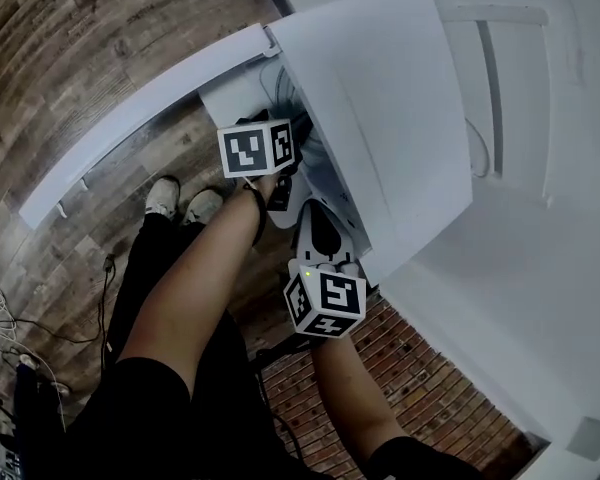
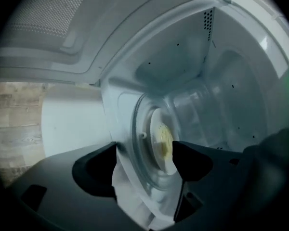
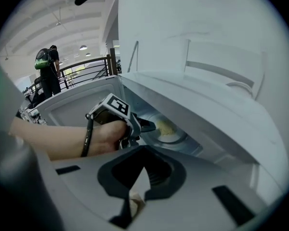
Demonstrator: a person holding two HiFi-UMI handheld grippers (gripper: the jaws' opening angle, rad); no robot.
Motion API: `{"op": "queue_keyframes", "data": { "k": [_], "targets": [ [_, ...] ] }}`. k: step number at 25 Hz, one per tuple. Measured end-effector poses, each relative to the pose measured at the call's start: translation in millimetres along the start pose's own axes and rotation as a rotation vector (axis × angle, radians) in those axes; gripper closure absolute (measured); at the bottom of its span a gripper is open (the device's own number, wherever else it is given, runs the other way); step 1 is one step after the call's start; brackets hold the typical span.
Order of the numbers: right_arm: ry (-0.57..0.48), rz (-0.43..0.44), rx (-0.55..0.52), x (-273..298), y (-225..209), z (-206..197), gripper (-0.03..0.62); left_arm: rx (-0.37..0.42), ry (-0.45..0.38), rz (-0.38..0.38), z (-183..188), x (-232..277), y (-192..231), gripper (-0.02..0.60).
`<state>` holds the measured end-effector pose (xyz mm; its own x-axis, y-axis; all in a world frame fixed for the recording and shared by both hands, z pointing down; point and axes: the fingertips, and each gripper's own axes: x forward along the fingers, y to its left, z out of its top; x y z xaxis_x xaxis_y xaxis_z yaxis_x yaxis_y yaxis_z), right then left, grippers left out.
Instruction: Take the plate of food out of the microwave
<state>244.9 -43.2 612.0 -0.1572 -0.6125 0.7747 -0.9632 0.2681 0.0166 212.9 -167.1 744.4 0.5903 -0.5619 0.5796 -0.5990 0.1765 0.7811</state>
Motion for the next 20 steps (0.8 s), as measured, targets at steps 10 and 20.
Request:
{"op": "queue_keyframes", "data": {
  "k": [10, 20],
  "targets": [
    [0.017, -0.001, 0.006, 3, -3, -13, 0.586, 0.000, 0.089, 0.037, -11, 4, 23, 0.232],
    [0.018, 0.029, 0.015, 10, 16, -12, 0.586, -0.026, 0.061, -0.191, -14, -27, 12, 0.512]
  ]
}}
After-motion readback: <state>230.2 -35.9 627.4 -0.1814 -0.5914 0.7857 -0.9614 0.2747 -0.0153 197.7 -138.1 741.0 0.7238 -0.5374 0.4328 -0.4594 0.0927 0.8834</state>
